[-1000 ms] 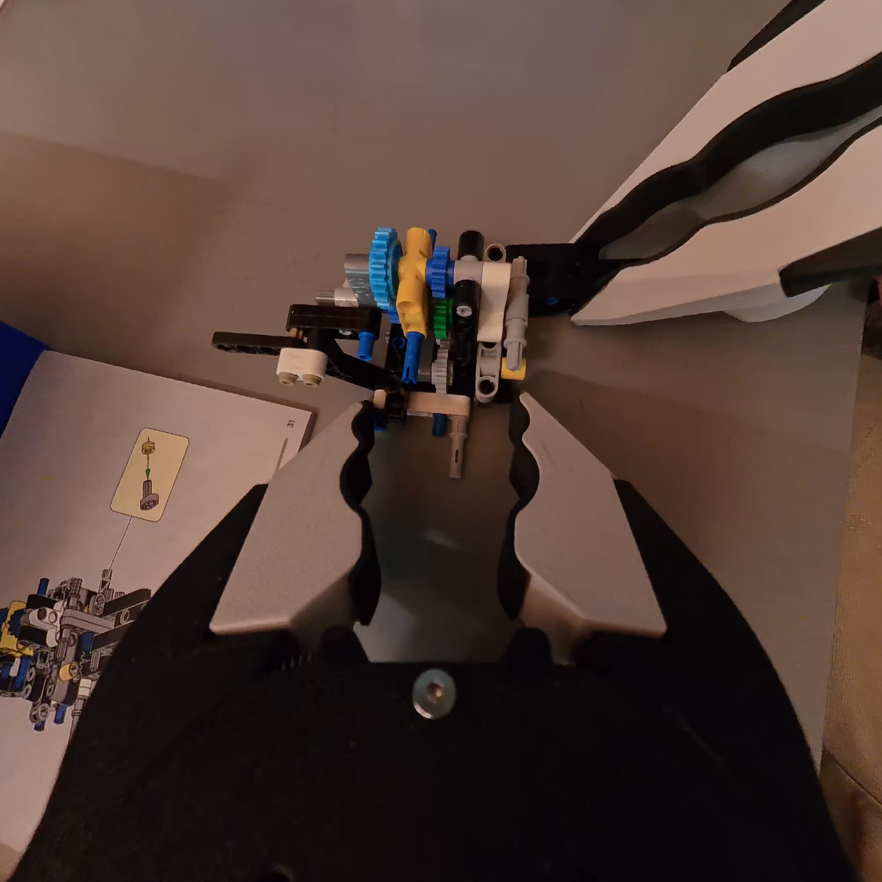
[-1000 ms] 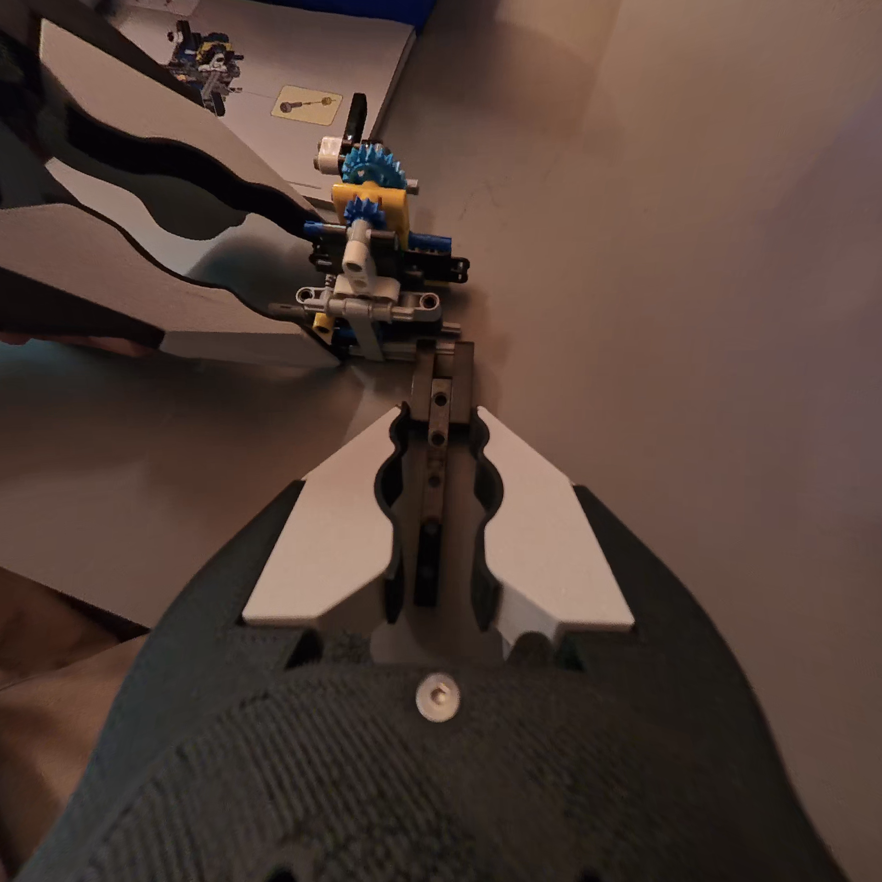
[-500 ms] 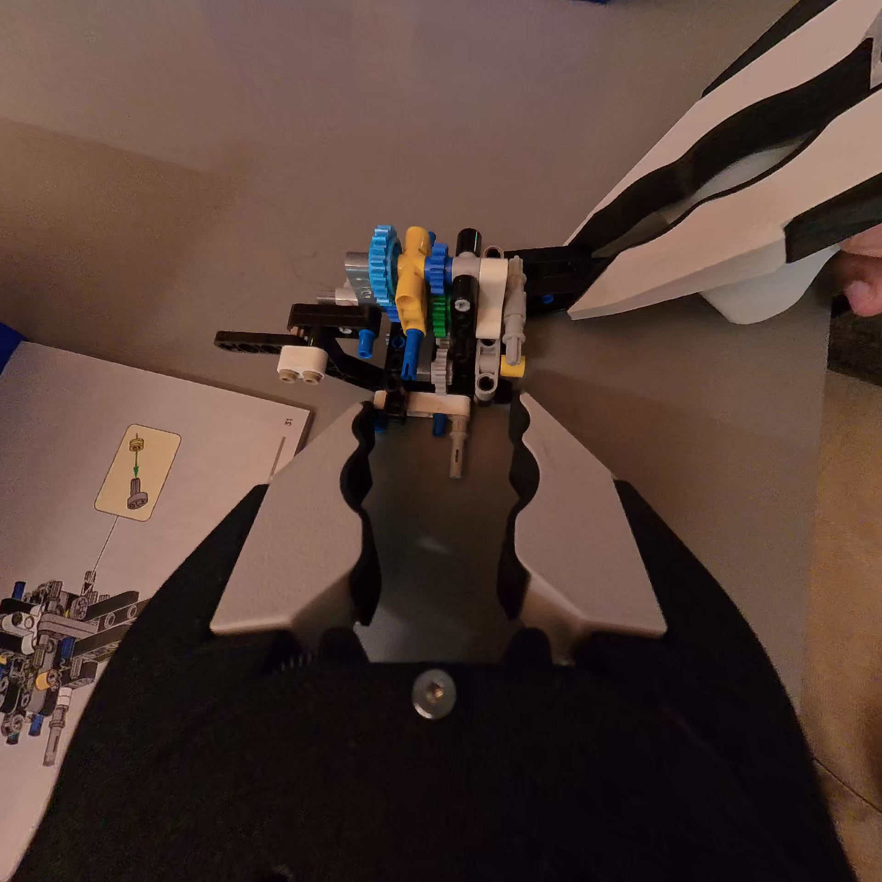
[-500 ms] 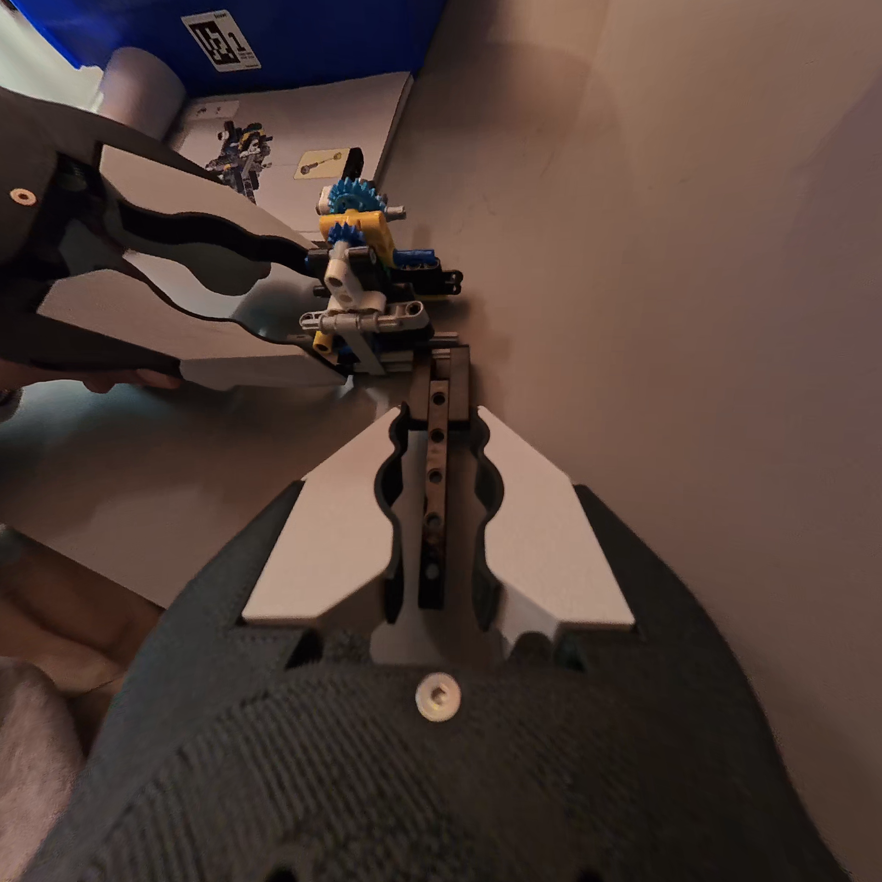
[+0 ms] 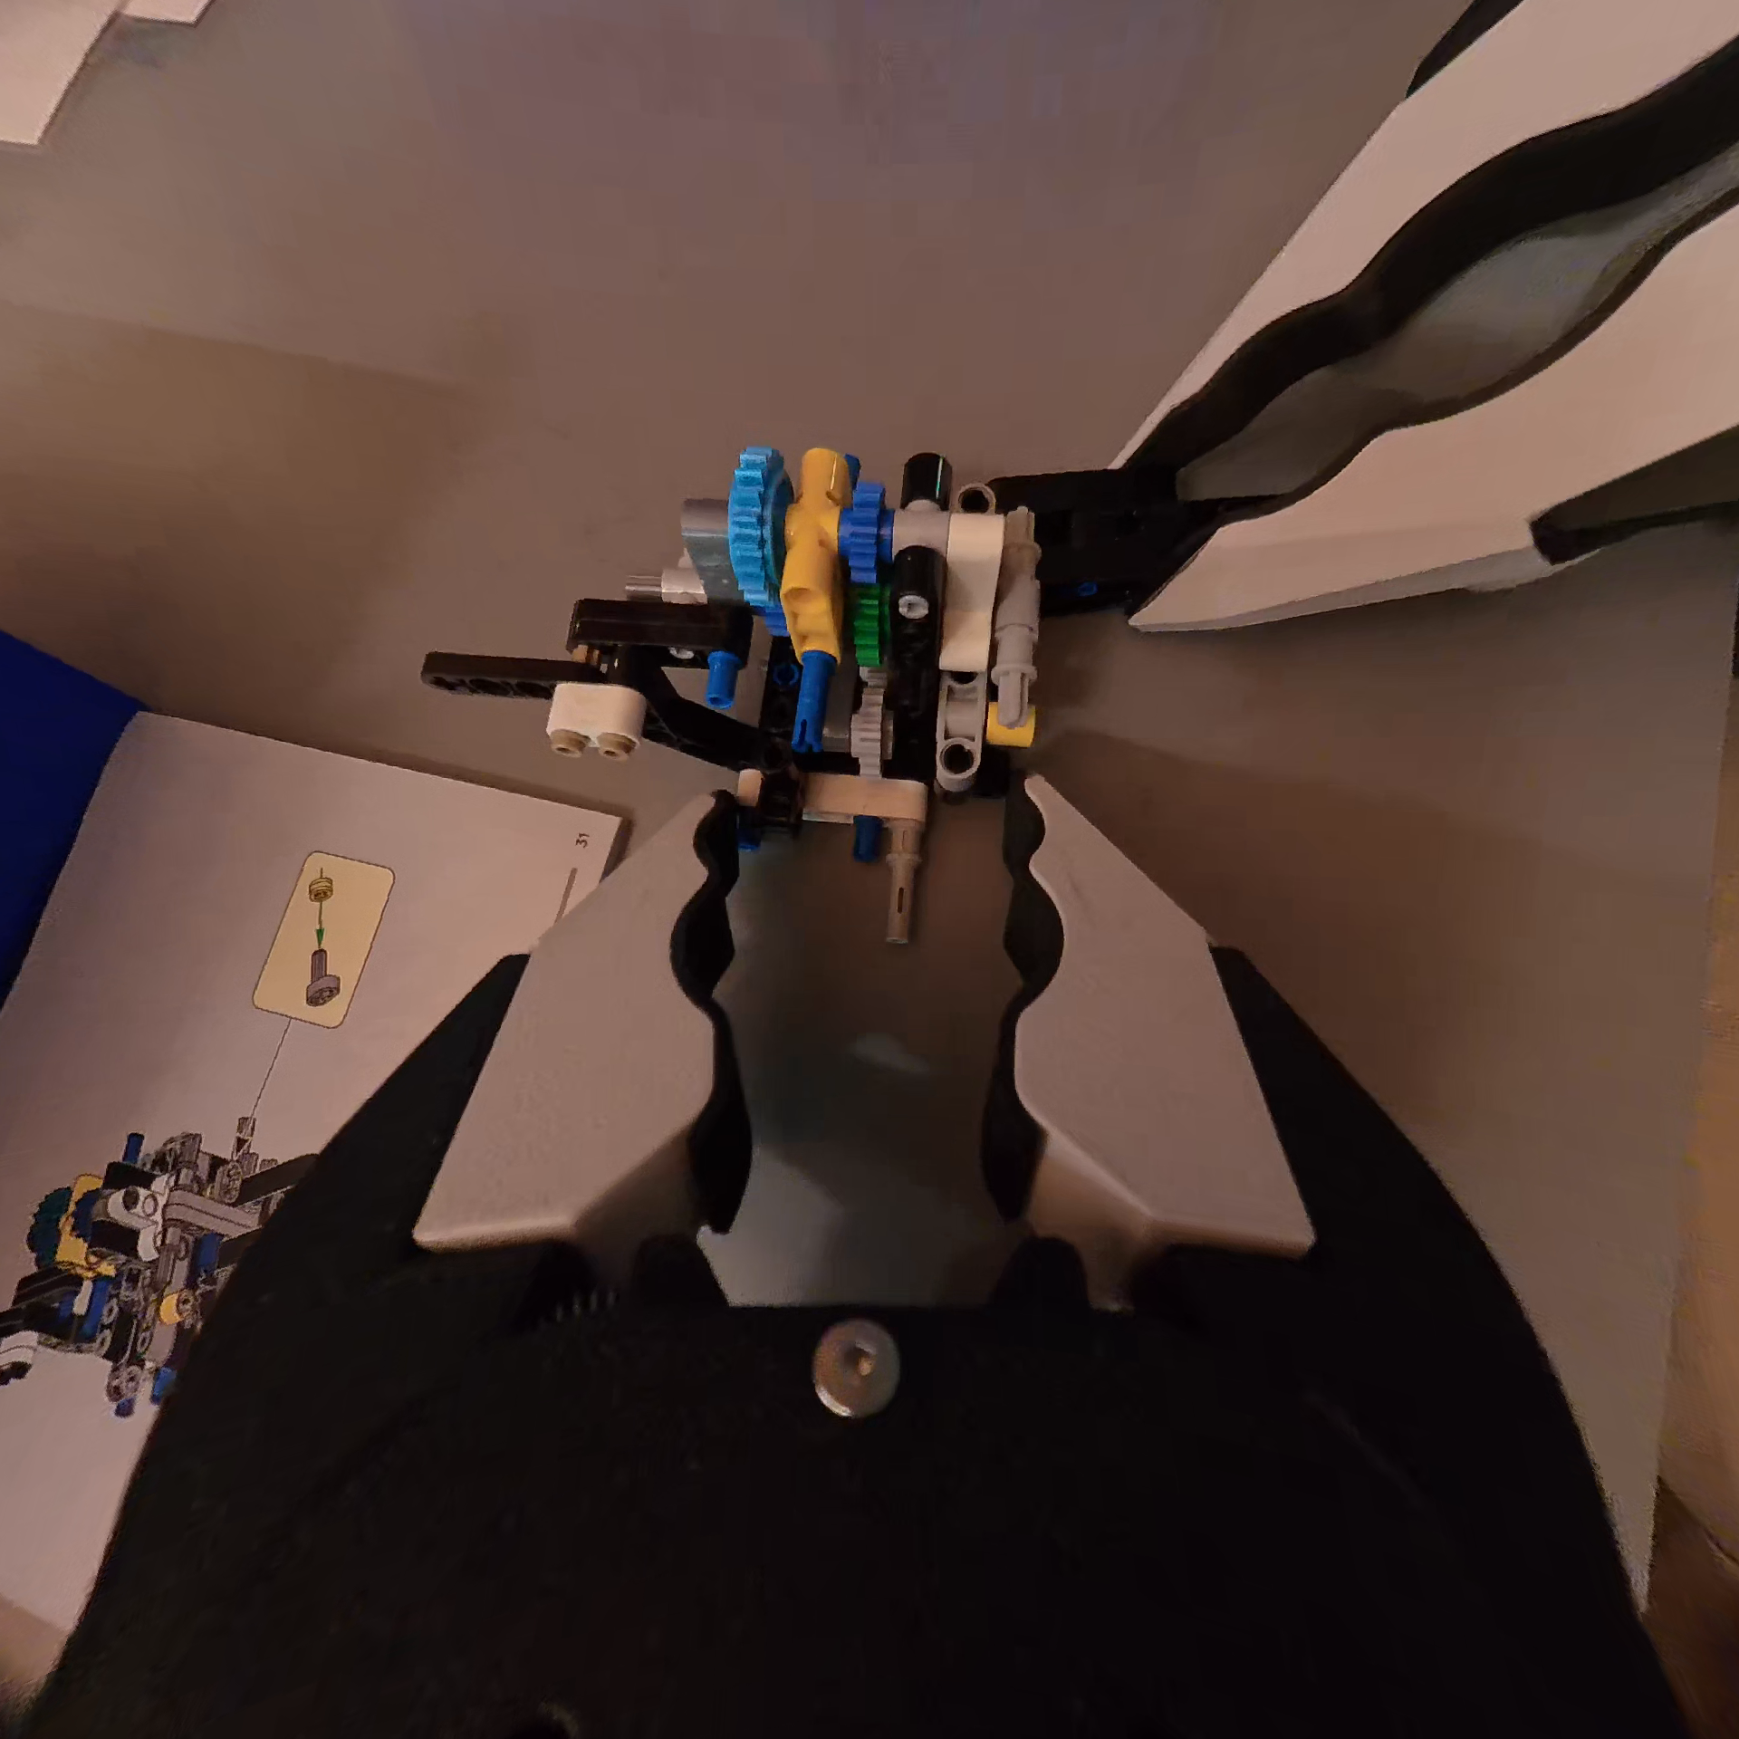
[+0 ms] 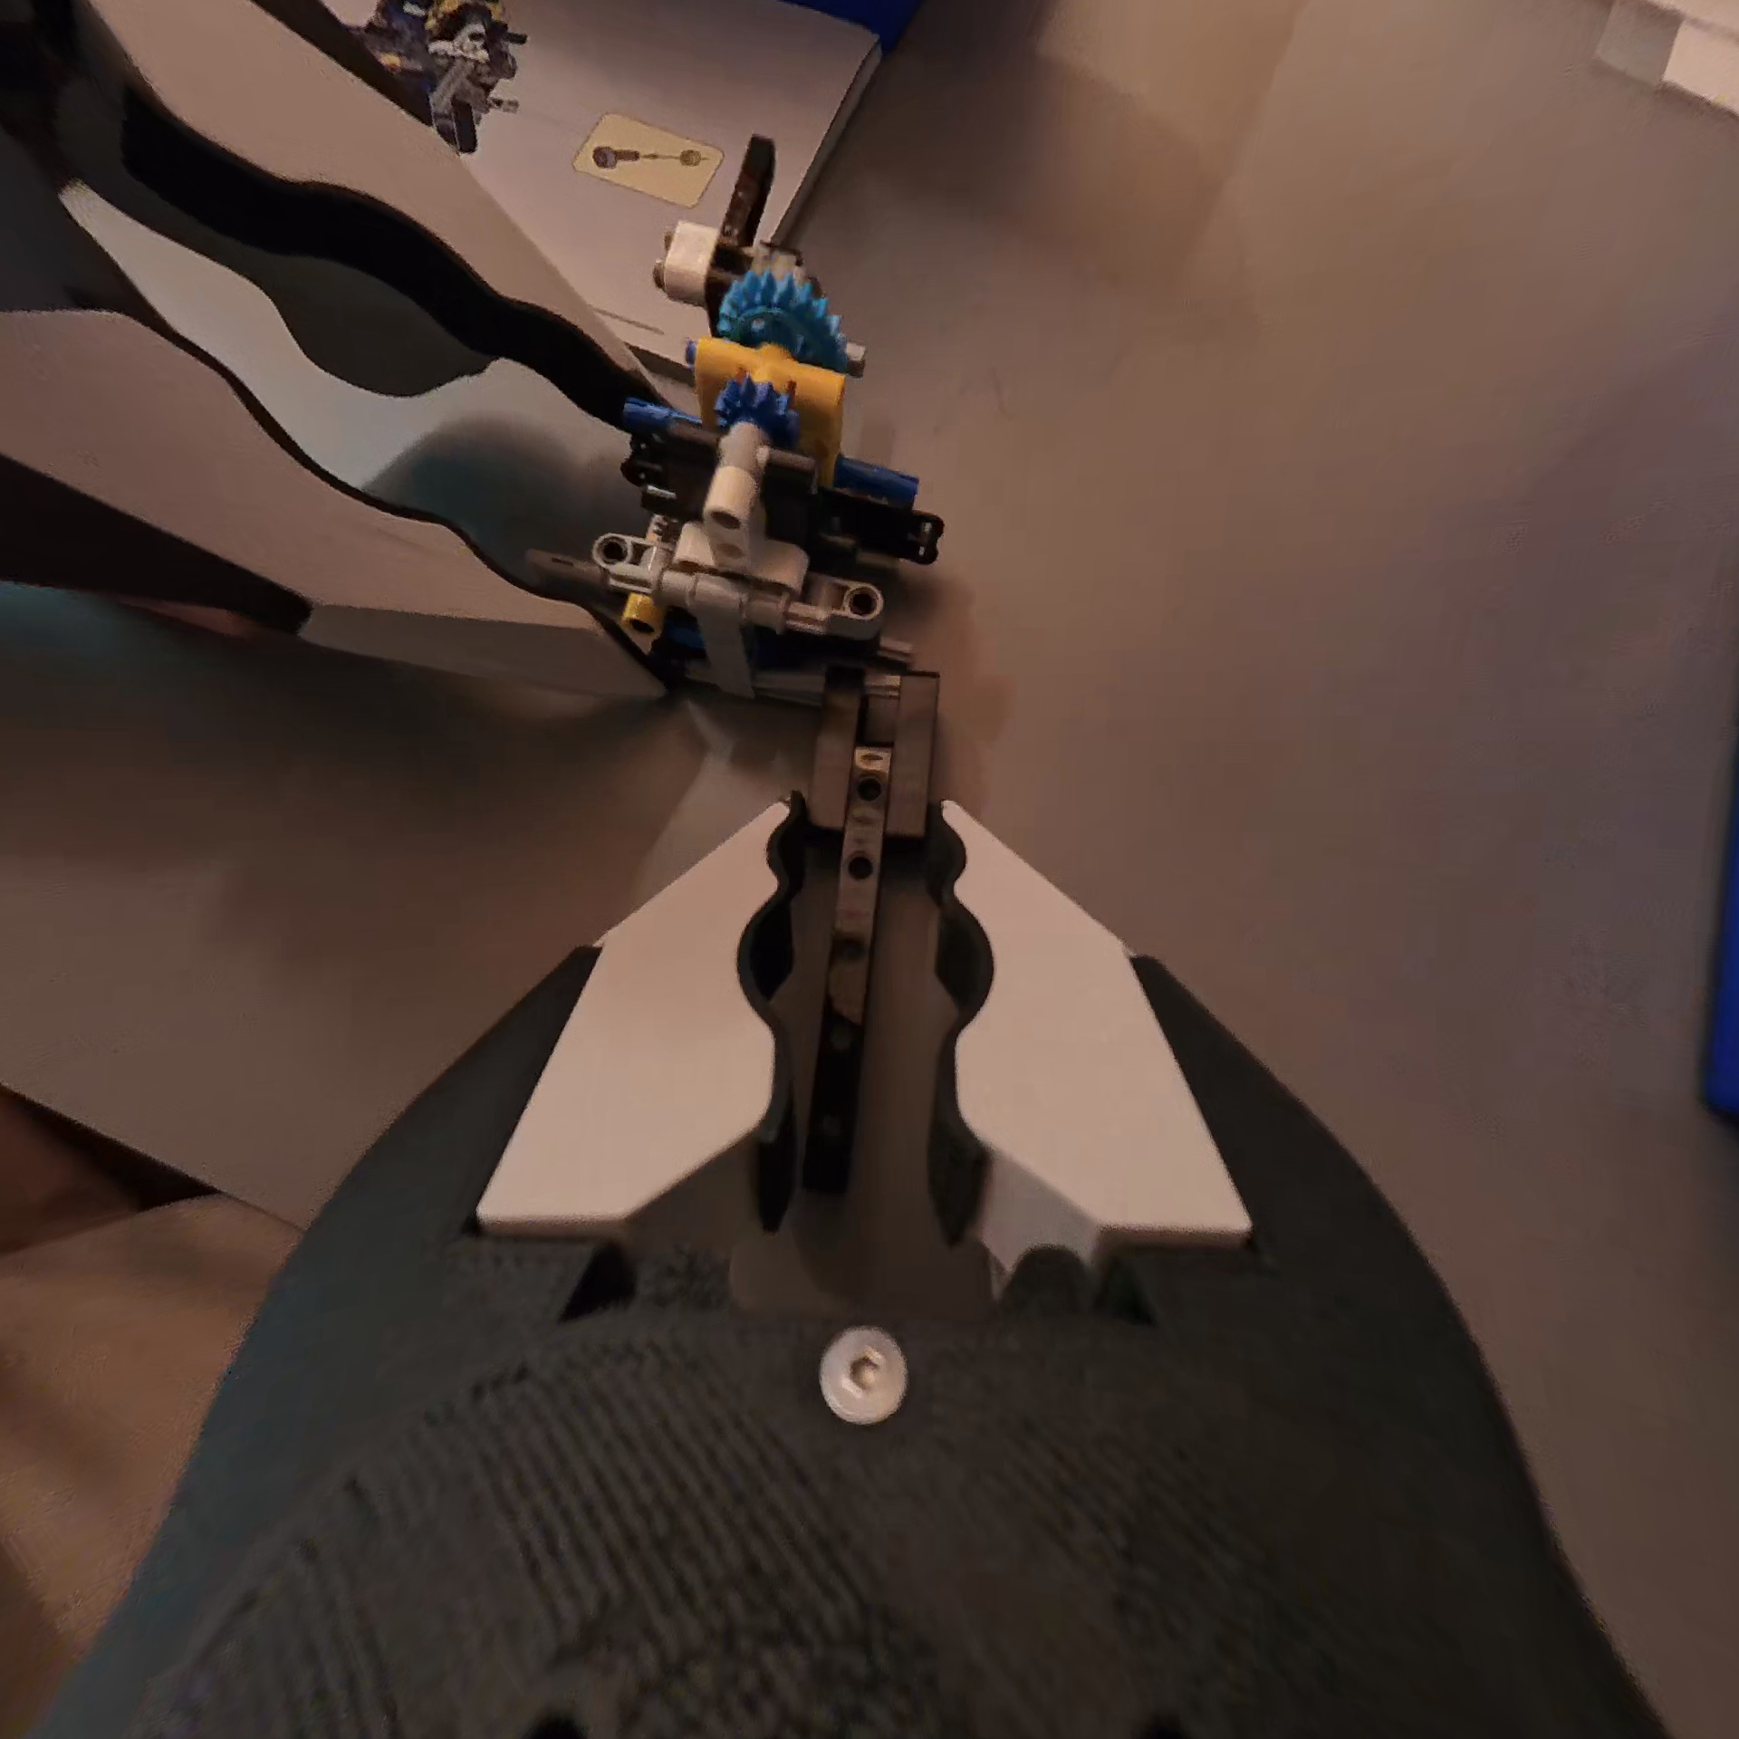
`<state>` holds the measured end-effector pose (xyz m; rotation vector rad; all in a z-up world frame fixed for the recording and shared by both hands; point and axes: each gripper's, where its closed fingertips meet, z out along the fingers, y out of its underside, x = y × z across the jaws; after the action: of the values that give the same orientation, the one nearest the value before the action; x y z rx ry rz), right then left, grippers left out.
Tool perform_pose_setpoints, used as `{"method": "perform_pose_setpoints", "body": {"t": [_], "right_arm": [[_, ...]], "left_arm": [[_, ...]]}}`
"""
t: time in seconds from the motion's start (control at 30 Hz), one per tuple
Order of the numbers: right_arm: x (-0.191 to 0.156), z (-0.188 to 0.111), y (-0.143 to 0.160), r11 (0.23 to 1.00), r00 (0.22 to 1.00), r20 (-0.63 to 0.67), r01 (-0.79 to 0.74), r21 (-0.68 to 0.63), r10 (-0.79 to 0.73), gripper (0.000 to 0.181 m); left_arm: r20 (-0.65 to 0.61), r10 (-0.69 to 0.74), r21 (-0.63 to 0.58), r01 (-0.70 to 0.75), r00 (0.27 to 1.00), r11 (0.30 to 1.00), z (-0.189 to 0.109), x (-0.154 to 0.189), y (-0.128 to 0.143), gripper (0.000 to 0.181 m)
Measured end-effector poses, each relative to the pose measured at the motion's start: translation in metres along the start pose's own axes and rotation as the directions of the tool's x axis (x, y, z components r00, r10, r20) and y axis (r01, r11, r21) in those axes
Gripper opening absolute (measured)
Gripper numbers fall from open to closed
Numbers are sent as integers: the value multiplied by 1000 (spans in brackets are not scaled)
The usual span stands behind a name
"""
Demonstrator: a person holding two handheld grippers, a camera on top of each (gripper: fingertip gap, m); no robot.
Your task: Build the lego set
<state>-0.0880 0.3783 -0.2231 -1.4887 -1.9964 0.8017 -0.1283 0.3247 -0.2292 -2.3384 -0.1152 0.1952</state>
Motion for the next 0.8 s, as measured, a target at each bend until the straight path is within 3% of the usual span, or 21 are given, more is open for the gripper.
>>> {"method": "perform_pose_setpoints", "body": {"t": [0.03, 0.27, 0.8], "right_arm": [[0, 0, 0, 1000, 1000, -5, 7, -4, -7, 24], [-1, 1, 0, 991, 991, 32, -132, -1, 132, 24], [-16, 3, -3, 998, 996, 67, -55, 4, 55, 25]], "left_arm": [[8, 4, 2, -4, 1000, 1000, 0, 0, 0, 57], [47, 36, 9, -36, 998, 999, -1, -1, -1, 57], [33, -9, -2, 9, 999, 1000, -2, -1, 1, 57]]}}
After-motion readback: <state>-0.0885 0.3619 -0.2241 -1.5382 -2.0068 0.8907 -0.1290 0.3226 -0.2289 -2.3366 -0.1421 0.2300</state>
